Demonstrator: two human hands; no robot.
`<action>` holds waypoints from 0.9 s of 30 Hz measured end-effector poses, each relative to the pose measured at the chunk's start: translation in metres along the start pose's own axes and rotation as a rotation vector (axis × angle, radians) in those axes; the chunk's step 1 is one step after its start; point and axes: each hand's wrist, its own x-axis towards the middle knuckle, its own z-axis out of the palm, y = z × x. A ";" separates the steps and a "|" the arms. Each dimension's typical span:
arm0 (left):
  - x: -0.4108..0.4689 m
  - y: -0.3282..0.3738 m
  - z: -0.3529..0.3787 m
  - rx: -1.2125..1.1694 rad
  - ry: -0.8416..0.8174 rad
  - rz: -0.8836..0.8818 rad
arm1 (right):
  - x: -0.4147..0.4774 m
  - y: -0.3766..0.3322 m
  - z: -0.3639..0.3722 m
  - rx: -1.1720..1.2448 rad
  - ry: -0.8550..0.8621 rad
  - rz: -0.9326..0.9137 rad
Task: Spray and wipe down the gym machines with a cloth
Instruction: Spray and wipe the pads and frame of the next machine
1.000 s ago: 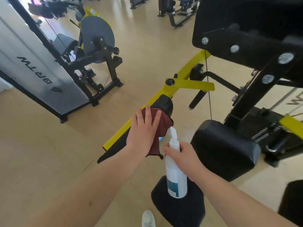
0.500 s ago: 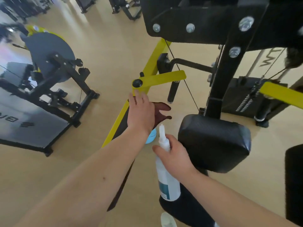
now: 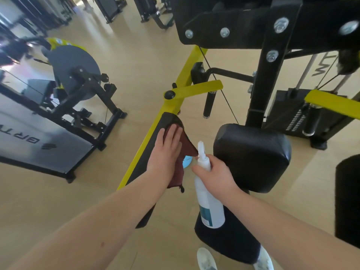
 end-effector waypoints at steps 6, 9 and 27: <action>-0.054 0.010 0.009 0.071 -0.082 0.052 | -0.010 0.005 0.011 -0.062 -0.003 0.008; -0.078 0.011 0.011 0.061 -0.119 0.065 | -0.016 0.007 0.018 -0.107 -0.007 0.008; -0.081 0.022 0.019 0.083 -0.145 0.048 | -0.014 0.022 0.041 -0.118 -0.028 0.043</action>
